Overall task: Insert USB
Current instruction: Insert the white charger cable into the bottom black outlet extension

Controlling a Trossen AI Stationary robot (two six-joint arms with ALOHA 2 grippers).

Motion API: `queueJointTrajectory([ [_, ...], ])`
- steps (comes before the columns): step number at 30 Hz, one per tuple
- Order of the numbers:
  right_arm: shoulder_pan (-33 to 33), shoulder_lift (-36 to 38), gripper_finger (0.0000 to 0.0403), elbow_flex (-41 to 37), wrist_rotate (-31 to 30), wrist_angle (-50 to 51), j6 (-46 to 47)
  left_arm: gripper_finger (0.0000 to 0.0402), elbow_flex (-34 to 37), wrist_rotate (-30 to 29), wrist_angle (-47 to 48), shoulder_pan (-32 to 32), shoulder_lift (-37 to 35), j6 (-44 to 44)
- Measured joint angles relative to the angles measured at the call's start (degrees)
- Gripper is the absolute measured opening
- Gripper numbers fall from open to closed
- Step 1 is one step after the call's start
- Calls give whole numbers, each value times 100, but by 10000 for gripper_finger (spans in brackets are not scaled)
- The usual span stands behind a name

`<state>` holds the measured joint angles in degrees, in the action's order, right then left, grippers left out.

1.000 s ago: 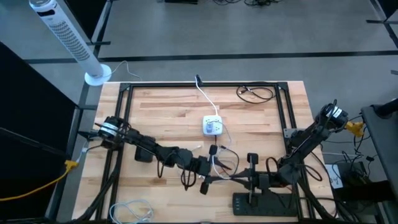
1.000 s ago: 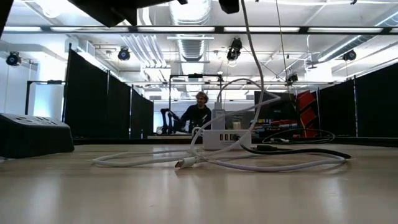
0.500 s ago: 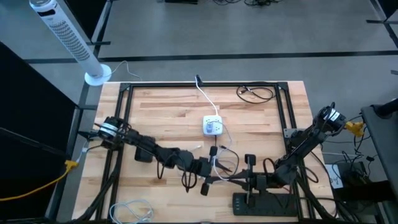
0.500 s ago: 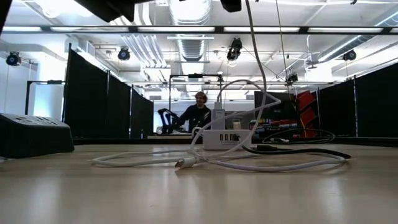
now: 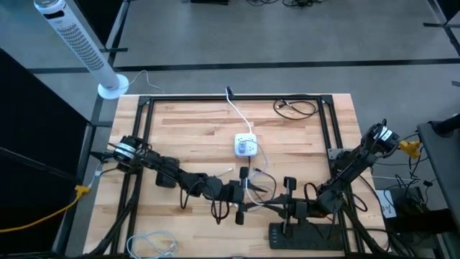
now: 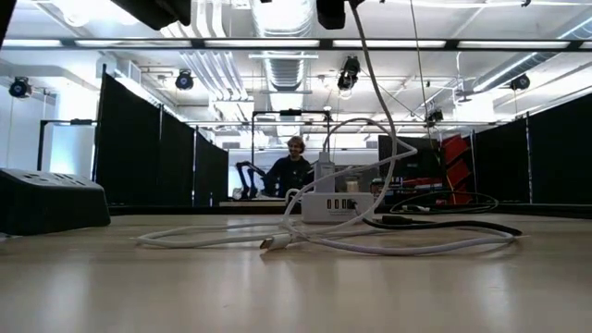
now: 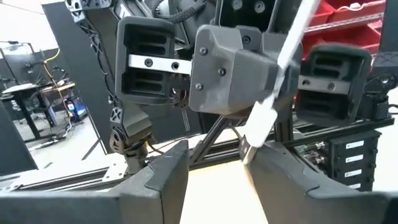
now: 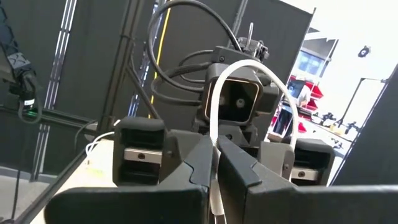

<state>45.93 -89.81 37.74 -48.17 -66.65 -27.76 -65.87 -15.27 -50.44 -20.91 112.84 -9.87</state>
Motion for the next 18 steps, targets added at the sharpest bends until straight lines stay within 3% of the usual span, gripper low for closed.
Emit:
queueJointTrajectory([
  [7,2,-1,0,0,-49,0,-62,107,0,-199,-12,-15,0,20],
  [14,48,1,0,0,-467,11,-159,18,0,-242,-11,-50,0,10],
  [18,102,8,0,0,-611,4,-320,6,0,-244,-4,-92,0,9],
])
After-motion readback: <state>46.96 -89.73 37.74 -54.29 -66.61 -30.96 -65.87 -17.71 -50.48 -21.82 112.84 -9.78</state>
